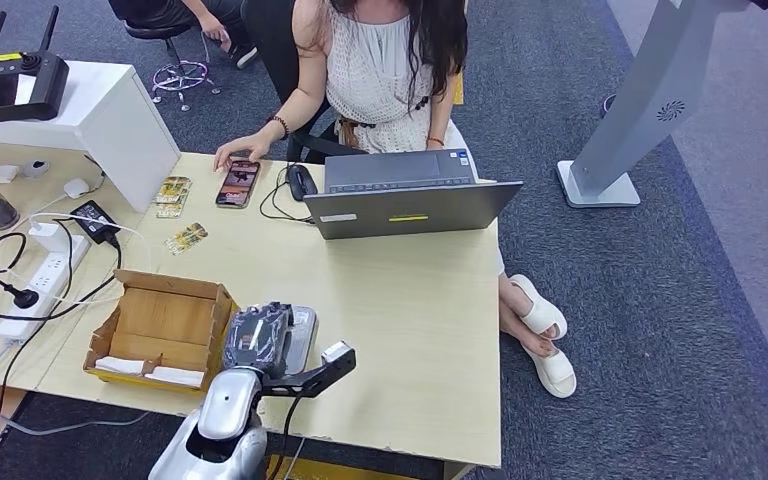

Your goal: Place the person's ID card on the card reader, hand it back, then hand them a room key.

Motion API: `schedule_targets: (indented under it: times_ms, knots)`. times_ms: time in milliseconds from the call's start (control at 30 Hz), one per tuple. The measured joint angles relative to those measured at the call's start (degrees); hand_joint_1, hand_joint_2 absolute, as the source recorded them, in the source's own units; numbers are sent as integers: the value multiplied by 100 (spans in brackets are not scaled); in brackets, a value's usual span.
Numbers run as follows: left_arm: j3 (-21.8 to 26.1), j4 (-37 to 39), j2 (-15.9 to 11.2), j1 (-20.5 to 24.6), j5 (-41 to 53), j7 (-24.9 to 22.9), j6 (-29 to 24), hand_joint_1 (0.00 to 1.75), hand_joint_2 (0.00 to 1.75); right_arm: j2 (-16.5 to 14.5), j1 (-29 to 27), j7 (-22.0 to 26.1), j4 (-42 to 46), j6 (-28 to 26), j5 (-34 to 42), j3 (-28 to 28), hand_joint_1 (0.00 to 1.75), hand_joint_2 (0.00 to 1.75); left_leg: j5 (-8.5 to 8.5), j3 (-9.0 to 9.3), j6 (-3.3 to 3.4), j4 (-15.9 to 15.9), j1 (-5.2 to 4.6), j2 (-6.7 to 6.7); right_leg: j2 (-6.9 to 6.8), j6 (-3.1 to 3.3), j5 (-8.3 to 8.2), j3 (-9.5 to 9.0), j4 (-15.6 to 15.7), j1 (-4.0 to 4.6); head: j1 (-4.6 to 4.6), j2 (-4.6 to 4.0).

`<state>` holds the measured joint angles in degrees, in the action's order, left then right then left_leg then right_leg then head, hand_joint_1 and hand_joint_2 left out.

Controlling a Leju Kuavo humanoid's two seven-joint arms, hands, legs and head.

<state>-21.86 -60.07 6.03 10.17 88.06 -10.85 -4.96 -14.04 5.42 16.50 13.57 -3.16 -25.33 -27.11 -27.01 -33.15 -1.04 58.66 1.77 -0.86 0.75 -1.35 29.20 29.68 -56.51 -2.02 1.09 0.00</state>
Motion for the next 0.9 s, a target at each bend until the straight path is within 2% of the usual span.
schedule_targets:
  times_ms: [233, 533, 700, 900]
  knots:
    - [227, -864, -291, 827, 0, 19, -306, 175, 175, -19, -17, 135, -19, -20, -56, -33, 0, 175, 9, 0, -3, 0, 0, -2, 0, 5, -4, 1, -8, 1, 0, 0]
    - [454, -911, -1060, 1942, 0, -7, -68, 175, 175, -29, -14, 103, -39, 13, -197, -69, 0, 175, 16, 0, -9, 0, 2, 1, 3, 11, -8, 11, -22, 2, 1, 0]
    - [499, -740, -1303, 2167, 1, -147, 16, 175, 175, -28, -15, 80, -63, 2, -226, -72, 0, 175, 17, -2, -10, 0, 2, 1, 3, 11, -8, 14, -23, 2, 0, 0]
    - [499, -503, -1355, 2222, 1, -289, -31, 175, 175, -27, -14, 32, -71, -14, -245, -76, 0, 175, 17, -3, -10, 0, 1, 2, 4, 11, -8, 17, -22, 1, -1, 0]
